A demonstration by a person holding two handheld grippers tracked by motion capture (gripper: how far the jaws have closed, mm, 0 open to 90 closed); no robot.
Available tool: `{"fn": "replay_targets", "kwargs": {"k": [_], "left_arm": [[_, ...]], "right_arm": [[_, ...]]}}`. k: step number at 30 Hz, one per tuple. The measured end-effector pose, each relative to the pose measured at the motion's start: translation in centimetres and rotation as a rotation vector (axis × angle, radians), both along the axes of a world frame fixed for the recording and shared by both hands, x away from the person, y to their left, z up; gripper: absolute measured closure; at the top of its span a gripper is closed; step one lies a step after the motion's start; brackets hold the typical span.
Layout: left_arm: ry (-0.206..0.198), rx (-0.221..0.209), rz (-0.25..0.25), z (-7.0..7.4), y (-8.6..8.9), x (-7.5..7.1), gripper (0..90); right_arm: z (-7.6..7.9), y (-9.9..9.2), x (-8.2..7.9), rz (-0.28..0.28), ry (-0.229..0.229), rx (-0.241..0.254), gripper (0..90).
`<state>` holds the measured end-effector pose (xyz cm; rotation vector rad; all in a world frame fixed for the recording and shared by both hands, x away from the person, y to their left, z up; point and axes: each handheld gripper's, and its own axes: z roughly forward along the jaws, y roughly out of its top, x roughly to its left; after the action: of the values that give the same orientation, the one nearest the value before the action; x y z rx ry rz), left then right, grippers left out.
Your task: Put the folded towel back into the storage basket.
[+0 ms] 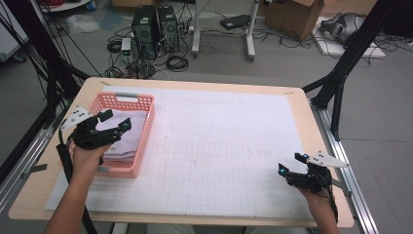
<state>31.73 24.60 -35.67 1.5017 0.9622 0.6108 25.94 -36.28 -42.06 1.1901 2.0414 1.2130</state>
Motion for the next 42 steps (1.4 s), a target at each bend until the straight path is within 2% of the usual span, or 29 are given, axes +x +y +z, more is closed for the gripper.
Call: {"fn": "replay_targets", "kwargs": {"k": [6, 8, 11, 18, 20, 27, 32, 37, 42], "left_arm": [[0.002, 0.004, -0.092, -0.4, -2.9, -0.1, 20.1], [-0.013, 0.001, -0.117, -0.5, -3.8, -0.2, 20.2], [-0.036, 0.018, -0.158, -0.7, -5.4, -0.5, 21.5], [-0.077, -0.004, -0.241, -1.1, -9.4, -1.7, 21.6], [-0.078, 0.001, -0.255, -1.2, -10.4, -1.9, 21.6], [-0.07, -0.003, -0.28, -1.8, -12.7, -2.2, 21.6], [-0.055, 0.02, -0.315, -2.7, -14.1, -2.7, 21.7], [-0.027, 0.029, -0.339, -4.3, -15.0, -2.9, 21.9], [0.003, 0.039, -0.34, -5.7, -15.3, -2.7, 22.2]], "right_arm": [[0.0, -0.1, -0.2, 0.012, -0.013, 0.005, 20.5], [0.1, 0.0, -0.3, 0.014, -0.018, 0.01, 20.5], [0.1, -0.2, -0.4, 0.013, -0.025, 0.019, 20.4], [0.0, -0.3, -0.5, 0.013, -0.026, 0.027, 20.4], [0.0, -0.3, -0.6, 0.018, -0.023, 0.021, 20.4], [0.2, -0.1, -0.1, 0.023, -0.039, 0.029, 20.4], [0.2, 0.2, 0.0, 0.037, -0.035, 0.018, 20.4], [0.3, 0.4, -0.2, 0.04, -0.038, 0.014, 20.4], [0.3, 0.4, -0.4, 0.032, -0.04, 0.014, 20.4]]}}
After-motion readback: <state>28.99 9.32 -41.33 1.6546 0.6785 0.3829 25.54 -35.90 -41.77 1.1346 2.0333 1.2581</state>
